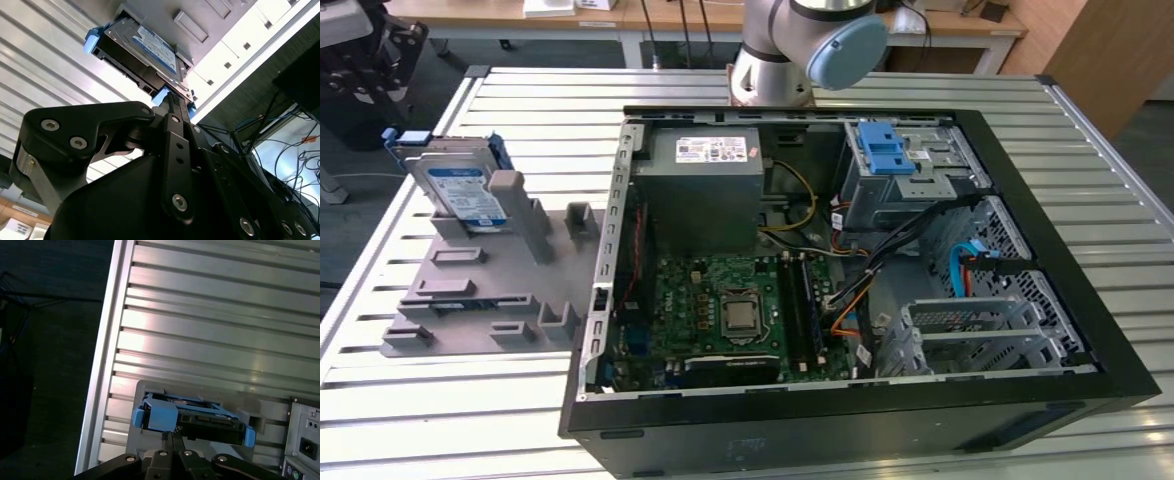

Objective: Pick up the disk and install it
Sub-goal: 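Pick up the disk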

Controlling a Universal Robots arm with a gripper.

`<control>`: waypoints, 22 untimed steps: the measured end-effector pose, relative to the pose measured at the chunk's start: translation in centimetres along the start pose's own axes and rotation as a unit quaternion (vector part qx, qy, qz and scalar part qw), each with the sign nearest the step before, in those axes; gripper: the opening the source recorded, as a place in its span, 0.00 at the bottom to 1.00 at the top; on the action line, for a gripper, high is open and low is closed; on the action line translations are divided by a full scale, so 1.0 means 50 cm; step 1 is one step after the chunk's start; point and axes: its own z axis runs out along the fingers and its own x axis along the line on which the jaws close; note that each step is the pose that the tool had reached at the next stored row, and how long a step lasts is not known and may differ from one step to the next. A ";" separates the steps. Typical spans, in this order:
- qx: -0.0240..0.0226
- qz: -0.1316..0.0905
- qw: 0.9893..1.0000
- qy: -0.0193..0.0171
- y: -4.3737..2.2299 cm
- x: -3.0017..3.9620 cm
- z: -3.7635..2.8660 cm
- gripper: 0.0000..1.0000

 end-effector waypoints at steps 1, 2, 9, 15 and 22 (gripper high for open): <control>0.000 -0.001 1.000 0.000 0.000 0.000 0.000 0.11; 0.000 -0.001 1.000 0.000 0.000 0.000 0.000 0.11; 0.000 -0.007 1.000 0.000 0.000 0.000 0.000 0.11; 0.000 -0.012 1.000 0.000 0.000 0.000 0.000 0.11; 0.000 -0.018 1.000 0.001 0.000 0.000 0.000 0.11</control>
